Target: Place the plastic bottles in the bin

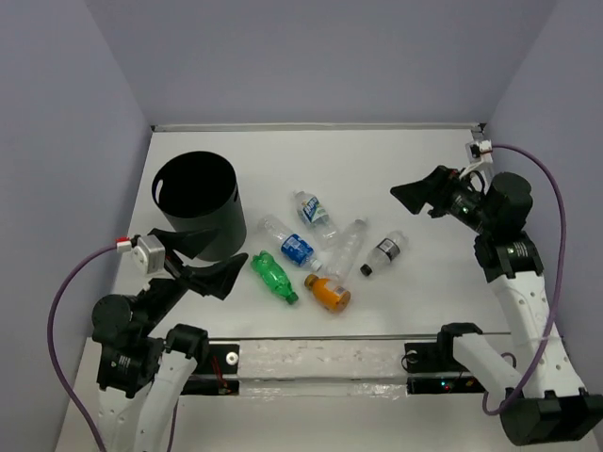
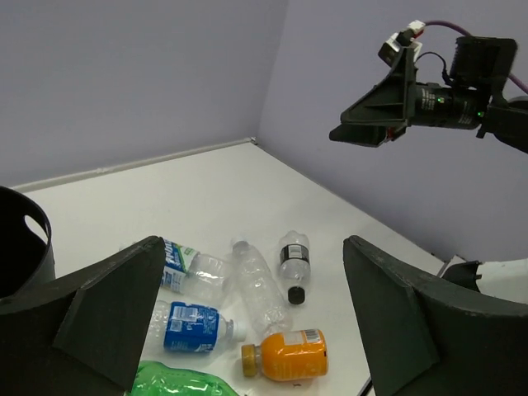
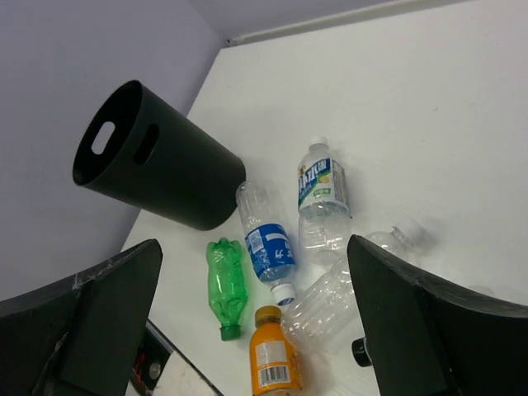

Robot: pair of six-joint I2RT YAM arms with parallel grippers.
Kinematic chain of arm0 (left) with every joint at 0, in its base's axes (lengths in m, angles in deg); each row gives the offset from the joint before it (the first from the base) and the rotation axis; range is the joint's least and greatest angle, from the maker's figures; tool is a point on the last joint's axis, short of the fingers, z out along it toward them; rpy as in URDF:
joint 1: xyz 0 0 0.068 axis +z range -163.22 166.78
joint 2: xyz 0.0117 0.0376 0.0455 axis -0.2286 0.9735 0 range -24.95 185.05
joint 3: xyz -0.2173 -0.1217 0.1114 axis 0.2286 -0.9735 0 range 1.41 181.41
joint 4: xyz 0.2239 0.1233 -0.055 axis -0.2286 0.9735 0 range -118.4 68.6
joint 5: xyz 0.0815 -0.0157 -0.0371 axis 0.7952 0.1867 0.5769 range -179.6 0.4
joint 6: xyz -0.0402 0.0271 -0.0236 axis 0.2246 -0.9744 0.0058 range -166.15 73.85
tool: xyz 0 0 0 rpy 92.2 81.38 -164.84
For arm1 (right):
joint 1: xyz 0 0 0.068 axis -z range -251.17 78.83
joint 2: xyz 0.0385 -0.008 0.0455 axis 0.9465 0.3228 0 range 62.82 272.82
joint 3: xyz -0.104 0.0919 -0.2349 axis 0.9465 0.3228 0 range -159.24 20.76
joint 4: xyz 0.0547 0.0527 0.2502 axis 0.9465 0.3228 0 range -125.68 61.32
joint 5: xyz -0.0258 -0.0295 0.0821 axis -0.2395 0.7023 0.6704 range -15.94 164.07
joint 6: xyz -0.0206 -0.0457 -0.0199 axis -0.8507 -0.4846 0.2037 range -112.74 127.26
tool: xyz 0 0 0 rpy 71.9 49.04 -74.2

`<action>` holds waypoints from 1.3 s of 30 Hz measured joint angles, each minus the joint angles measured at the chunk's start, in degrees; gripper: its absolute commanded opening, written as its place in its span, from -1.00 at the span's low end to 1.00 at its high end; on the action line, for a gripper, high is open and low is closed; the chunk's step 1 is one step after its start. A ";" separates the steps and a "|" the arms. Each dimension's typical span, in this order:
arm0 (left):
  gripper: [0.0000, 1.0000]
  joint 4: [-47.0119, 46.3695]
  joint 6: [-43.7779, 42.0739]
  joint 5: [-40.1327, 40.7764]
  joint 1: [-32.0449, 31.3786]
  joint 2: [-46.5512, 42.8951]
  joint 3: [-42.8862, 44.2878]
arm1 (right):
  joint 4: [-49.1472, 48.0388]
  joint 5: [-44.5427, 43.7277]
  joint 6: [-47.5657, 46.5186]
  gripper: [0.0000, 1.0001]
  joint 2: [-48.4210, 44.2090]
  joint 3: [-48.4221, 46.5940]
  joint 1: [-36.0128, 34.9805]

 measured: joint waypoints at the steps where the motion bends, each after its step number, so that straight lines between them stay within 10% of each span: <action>1: 0.98 0.02 -0.17 0.15 0.00 -0.24 -0.37 | -0.04 -0.52 -0.26 0.98 1.53 -0.22 -0.33; 21: 0.98 -0.81 -0.79 -1.33 0.00 -0.96 -5.29 | 11.61 -40.61 -18.27 0.99 49.46 -28.63 -30.80; 39: 0.98 -0.96 -0.55 1.70 0.11 -1.11 -5.38 | 20.33 -42.21 -27.08 0.91 73.55 -48.09 -35.82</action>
